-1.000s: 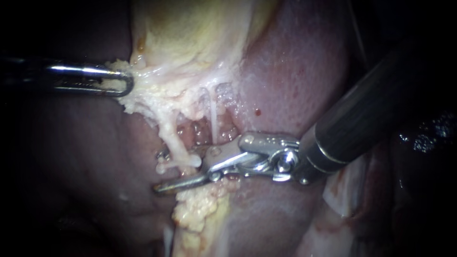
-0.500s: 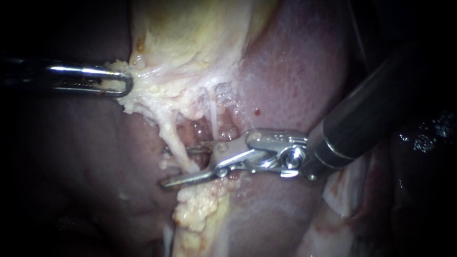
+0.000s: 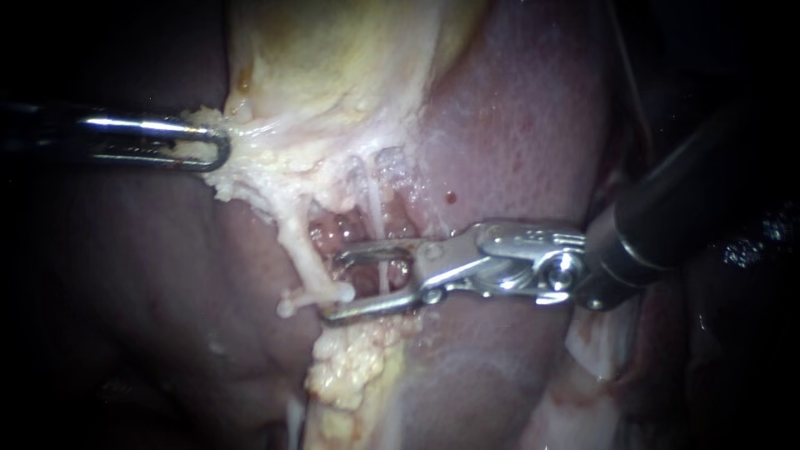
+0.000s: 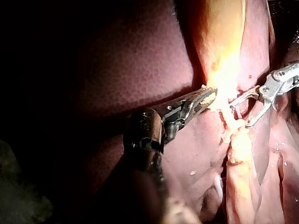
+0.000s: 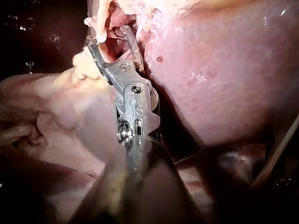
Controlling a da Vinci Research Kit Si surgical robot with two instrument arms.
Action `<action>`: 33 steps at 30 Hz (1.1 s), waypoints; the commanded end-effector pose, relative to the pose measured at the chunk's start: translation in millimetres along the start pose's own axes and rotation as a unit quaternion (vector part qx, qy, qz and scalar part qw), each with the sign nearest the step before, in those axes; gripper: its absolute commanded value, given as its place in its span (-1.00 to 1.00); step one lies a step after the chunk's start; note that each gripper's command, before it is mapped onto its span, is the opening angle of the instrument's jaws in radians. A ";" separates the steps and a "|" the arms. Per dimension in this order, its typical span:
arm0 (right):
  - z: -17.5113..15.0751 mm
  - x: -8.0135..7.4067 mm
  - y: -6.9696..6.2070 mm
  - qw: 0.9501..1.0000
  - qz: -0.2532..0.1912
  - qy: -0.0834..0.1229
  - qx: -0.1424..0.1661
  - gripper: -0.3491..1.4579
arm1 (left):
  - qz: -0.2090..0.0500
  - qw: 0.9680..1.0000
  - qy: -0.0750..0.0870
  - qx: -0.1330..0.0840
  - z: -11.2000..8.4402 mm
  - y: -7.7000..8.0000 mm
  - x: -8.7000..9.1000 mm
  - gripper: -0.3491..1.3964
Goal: Going back first clip left tube
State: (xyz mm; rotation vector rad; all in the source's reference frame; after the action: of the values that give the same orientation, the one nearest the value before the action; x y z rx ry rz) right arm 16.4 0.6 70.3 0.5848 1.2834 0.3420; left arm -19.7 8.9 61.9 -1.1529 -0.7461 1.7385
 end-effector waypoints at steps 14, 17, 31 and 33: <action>-11.4 3.0 -4.2 0.995 -0.093 0.005 -0.044 -0.06 | 0.000 1.000 0.000 0.000 0.0 0.1 -0.1 -1.00; -12.6 3.3 -4.2 0.994 -0.096 0.005 -0.042 -0.06 | 0.000 1.000 0.000 0.000 0.0 0.1 -0.1 -1.00; -13.4 3.0 -4.1 0.995 -0.096 0.005 -0.037 -0.06 | 0.010 1.000 -0.016 -0.001 5.2 -0.3 -2.9 -1.00; -13.4 3.0 -4.1 0.995 -0.096 0.005 -0.037 -0.06 | 0.012 1.000 -0.020 -0.002 6.7 -0.7 -3.4 -1.00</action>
State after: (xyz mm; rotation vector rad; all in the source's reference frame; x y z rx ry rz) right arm 4.0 1.9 63.2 0.3937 1.3190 0.2302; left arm -25.7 6.0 66.9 -1.1443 -0.7646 1.7921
